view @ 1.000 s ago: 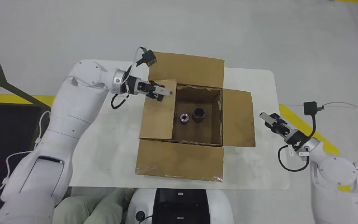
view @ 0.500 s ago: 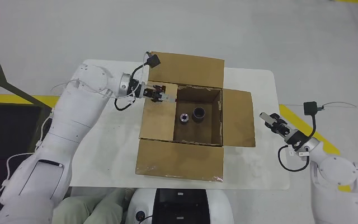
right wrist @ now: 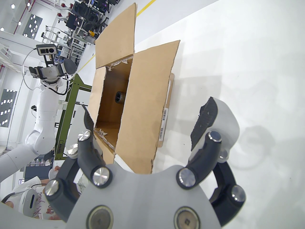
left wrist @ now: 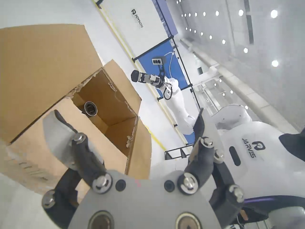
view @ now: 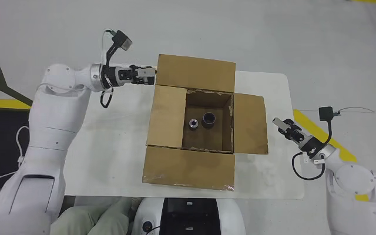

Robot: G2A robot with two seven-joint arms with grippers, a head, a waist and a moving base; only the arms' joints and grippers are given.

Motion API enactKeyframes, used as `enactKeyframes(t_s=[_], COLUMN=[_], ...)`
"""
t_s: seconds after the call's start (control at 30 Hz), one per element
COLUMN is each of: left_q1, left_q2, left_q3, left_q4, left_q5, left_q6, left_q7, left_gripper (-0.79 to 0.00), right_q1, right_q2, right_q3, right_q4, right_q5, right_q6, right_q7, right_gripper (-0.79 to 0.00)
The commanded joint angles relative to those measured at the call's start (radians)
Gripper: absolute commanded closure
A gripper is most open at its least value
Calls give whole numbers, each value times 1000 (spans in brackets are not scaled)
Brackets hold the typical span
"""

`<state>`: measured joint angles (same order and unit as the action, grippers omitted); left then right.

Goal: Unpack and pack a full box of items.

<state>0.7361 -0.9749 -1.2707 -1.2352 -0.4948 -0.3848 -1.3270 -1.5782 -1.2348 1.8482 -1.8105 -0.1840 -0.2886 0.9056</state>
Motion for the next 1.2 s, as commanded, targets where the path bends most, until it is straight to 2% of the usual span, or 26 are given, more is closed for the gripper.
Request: enactKeyframes(t_s=[0.0, 0.3, 0.67, 0.87, 1.17], left_q1=[3, -18, -96, -128, -128], left_q2=[5, 21, 29, 32, 32], left_q3=[-25, -90, -106, -106, -106], left_q4=[22, 155, 315, 359, 359], left_q5=[-18, -66, -28, -6, -6], left_q6=[8, 24, -19, -46, -46], left_q7=[-1, -21, -3, 9, 9], left_gripper=[-785, -785, -785, -785, -785], right_q1=[0, 0, 0, 0, 0], right_q2=[0, 0, 0, 0, 0], right_q3=[0, 0, 0, 0, 0], right_q4=[0, 0, 0, 0, 0], right_q5=[0, 0, 0, 0, 0], right_q6=[0, 0, 0, 0, 0], right_q7=[0, 0, 0, 0, 0], right_gripper=[-785, -785, -785, -785, -785])
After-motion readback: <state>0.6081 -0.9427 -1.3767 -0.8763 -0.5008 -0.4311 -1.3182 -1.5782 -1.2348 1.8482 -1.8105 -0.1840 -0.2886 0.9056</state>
